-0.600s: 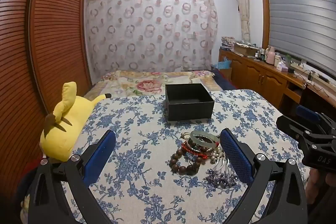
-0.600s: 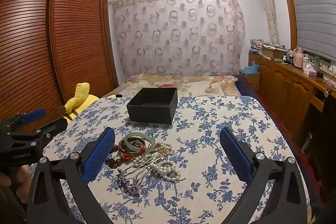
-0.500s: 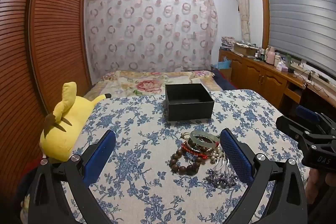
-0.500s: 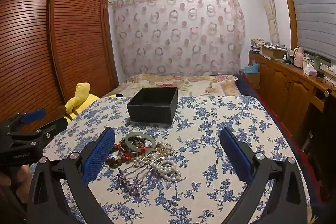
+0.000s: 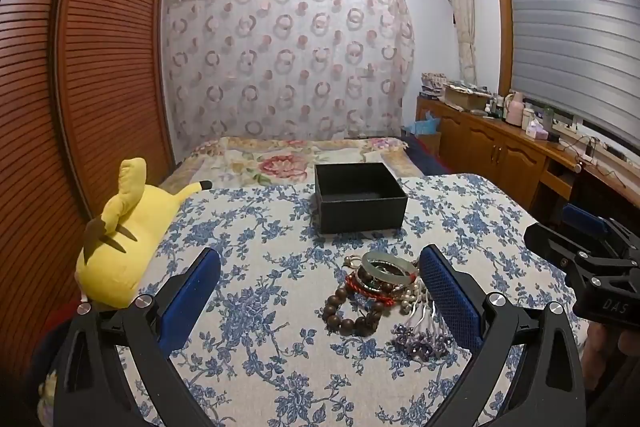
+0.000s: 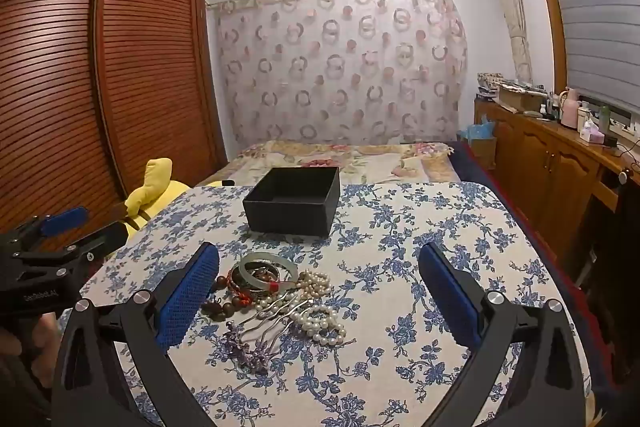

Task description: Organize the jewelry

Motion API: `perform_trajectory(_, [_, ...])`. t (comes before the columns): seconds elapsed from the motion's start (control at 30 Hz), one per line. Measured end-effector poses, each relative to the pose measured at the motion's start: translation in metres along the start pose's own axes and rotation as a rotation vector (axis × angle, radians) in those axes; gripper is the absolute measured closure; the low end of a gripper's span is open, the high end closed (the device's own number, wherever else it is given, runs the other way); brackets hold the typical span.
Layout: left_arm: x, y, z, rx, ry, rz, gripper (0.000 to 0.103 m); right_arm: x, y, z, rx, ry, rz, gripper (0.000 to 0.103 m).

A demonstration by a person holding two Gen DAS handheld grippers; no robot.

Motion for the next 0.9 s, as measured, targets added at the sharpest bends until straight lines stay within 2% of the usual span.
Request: perform_trajectory(0.9, [-0.003,-0.021,-0.009,0.006,-0.001,-0.001,0.007,-0.001,0.000,0.000,0.002,-0.001,0.001,0.002])
Point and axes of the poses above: each gripper's, at about its wrist camera, not at the fingertips, and z roughly the way its jaws point, x to its right, y to its underside, the point moved 7 cm from there along z, roughly the way its jaws point, and after that the axes turned 12 degrees about -y, right-handed, at the moved point
